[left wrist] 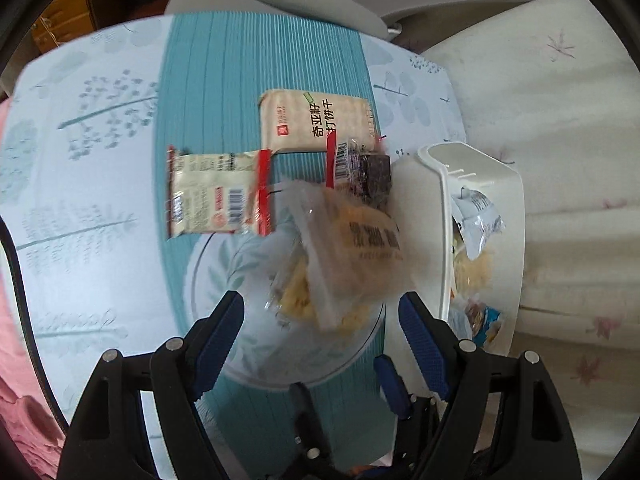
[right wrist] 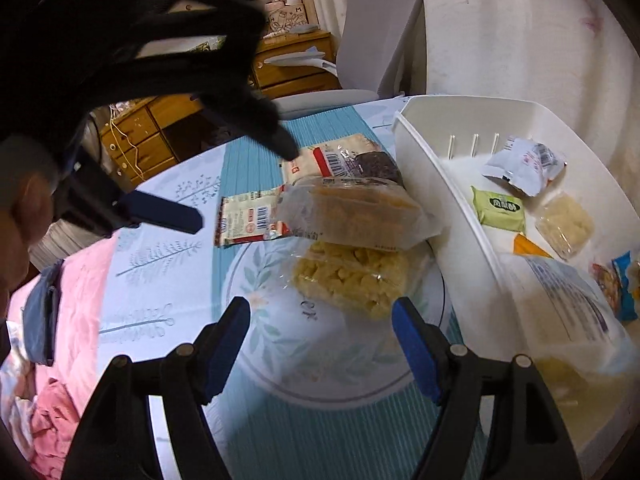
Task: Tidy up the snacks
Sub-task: 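Grasp the clear bag of brown cake with the left tool, then grasp the clear box of puffed snacks with the right tool while the left tool lifts its bag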
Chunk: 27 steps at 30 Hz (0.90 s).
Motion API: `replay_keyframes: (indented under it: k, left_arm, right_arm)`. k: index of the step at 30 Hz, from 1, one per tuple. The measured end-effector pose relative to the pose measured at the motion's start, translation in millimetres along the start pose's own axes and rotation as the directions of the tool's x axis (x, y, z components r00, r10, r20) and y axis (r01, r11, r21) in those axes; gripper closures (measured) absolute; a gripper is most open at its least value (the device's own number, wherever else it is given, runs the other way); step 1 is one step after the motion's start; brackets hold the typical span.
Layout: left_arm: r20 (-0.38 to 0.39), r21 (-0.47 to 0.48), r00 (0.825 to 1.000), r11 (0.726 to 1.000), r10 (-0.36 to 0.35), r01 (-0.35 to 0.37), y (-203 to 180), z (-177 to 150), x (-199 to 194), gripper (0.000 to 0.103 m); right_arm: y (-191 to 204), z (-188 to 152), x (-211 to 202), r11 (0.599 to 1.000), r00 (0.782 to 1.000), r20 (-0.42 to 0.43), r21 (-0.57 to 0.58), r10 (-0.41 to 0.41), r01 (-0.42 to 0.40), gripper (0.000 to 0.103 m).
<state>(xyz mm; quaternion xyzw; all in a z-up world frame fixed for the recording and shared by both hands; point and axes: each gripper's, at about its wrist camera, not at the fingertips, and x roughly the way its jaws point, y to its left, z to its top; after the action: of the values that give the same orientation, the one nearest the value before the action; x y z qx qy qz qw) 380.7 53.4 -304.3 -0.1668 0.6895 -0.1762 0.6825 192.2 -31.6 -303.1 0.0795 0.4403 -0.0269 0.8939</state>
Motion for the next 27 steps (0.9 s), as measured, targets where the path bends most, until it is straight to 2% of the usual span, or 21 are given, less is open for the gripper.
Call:
replay_keyframes:
  k: [5, 10, 12, 14, 17, 22, 27]
  left_arm:
    - [-0.056, -0.058, 0.996, 0.996, -0.076, 0.073, 0.7, 21.5, 33.1, 0.025]
    - [-0.091, -0.090, 0.992, 0.993, -0.088, 0.080, -0.4, 32.3, 57.3, 0.025]
    - [-0.100, -0.100, 0.990, 0.991, -0.100, 0.090, -1.1, 34.7, 64.0, 0.030]
    - [-0.110, -0.119, 0.988, 0.989, -0.104, 0.091, -1.3, 36.9, 70.2, 0.043]
    - [-0.111, -0.149, 0.984, 0.982, -0.135, 0.118, 1.1, 39.7, 73.7, 0.052]
    - [-0.097, -0.152, 0.982, 0.978, -0.160, 0.145, 5.5, 41.8, 70.6, 0.062]
    - [-0.030, -0.127, 0.984, 0.978, -0.173, 0.168, 9.3, 39.3, 47.1, 0.069]
  right_arm:
    - [-0.1, 0.6, 19.3, 0.999, 0.999, 0.008, -0.042, -0.032, 0.033, 0.029]
    - [1.4, 0.8, 36.0, 0.995, 0.999, 0.003, -0.085, -0.049, 0.050, 0.028]
    - [2.2, 1.3, 40.5, 0.993, 0.998, 0.001, -0.099, -0.059, 0.059, 0.026]
    - [3.2, 2.1, 42.4, 0.991, 0.997, 0.014, -0.115, -0.070, 0.072, 0.023]
    - [0.8, 4.0, 46.0, 0.990, 0.997, 0.018, -0.117, -0.071, 0.073, 0.021]
    - [0.1, 5.7, 50.2, 0.988, 0.998, 0.020, -0.136, -0.066, 0.068, 0.021]
    - [4.2, 7.6, 57.3, 0.985, 0.997, 0.009, -0.153, -0.075, 0.075, 0.017]
